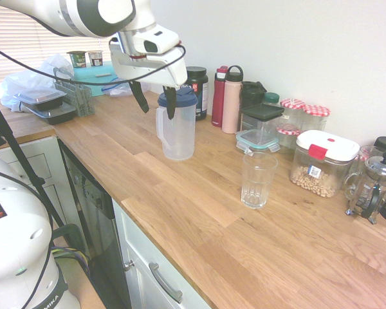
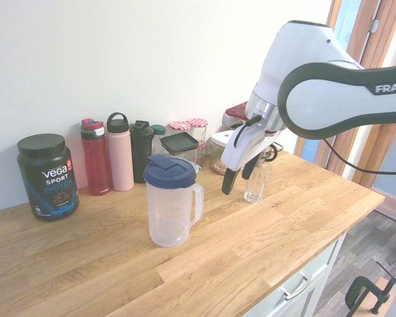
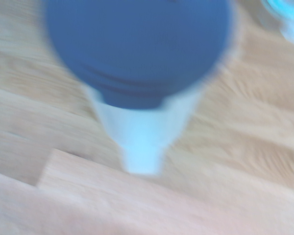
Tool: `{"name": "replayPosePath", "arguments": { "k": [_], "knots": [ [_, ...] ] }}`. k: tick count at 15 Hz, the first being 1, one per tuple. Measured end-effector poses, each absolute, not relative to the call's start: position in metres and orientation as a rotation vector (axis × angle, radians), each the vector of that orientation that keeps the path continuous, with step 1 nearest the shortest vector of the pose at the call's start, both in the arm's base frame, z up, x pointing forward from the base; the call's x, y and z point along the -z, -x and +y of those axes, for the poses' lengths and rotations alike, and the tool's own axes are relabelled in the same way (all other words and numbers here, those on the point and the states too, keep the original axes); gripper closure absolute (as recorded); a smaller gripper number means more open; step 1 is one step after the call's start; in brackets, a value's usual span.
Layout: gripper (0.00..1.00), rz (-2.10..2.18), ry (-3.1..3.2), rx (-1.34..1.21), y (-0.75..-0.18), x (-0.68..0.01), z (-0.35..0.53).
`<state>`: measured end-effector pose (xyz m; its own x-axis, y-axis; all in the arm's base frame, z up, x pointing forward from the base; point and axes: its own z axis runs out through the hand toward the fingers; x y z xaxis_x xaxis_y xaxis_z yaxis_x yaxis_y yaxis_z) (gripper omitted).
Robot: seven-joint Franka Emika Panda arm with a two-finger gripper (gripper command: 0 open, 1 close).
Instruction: Pour me some water
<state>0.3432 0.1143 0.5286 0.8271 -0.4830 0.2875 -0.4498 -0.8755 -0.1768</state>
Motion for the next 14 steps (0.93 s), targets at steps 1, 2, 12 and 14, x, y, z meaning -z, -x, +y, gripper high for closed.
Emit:
{"name": "replayPosePath", "arguments": {
  "k": [1, 2, 12, 14],
  "knots": [
    [0.00, 0.713, 2.899, 0.540, -0.347, -0.527, 0.123],
    [0.00, 0.689, 2.900, 0.559, -0.352, -0.522, 0.131],
    [1.00, 0.723, 2.910, 0.553, -0.401, -0.468, 0.163],
    [1.00, 0.731, 2.913, 0.537, -0.413, -0.464, 0.168]
  ]
}}
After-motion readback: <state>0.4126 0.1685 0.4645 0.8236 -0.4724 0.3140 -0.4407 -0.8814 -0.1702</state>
